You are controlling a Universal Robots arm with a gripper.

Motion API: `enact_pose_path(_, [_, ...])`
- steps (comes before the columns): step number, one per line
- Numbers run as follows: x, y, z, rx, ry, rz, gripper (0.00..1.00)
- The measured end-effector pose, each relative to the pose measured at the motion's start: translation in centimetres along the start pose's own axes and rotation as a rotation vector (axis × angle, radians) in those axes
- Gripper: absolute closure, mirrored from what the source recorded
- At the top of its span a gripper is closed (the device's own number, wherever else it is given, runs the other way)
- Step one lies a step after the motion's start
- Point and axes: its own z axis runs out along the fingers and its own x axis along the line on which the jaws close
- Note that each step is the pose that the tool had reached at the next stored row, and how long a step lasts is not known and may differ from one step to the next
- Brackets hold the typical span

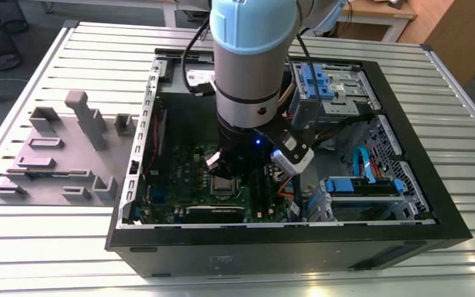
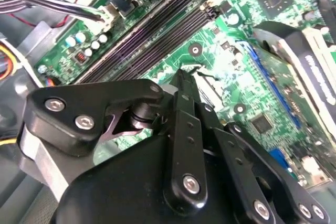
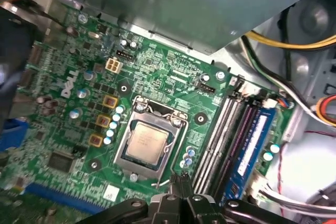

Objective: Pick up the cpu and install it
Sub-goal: 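Install the first cpu locking lever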

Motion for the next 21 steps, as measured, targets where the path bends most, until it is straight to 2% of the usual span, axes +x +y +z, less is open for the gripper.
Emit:
enact_pose_path(6, [0.02,0.01,-0.05,-0.0003,-0.0003,0.000,0.89])
enact_pose_path(10, [0.96,0.46,-0.06,0.0029,-0.0079,0.002,0.89])
enact_pose_path(14, [1.01,0.49,-0.06,0.0029,-0.0082,0.002,0.89])
enact_pose_path(15, [0.98,0.47,-0.04,-0.0012,0.0023,0.001,0.89])
enact_pose_path(18, [0.75,0.39,-0.01,-0.0209,0.0543,0.000,0.89])
enact_pose_path(19, [0.73,0.38,0.00,-0.0260,0.0677,0.000,0.89])
enact_pose_path(21, [0.74,0.38,-0.01,-0.0264,0.0687,0.000,0.89])
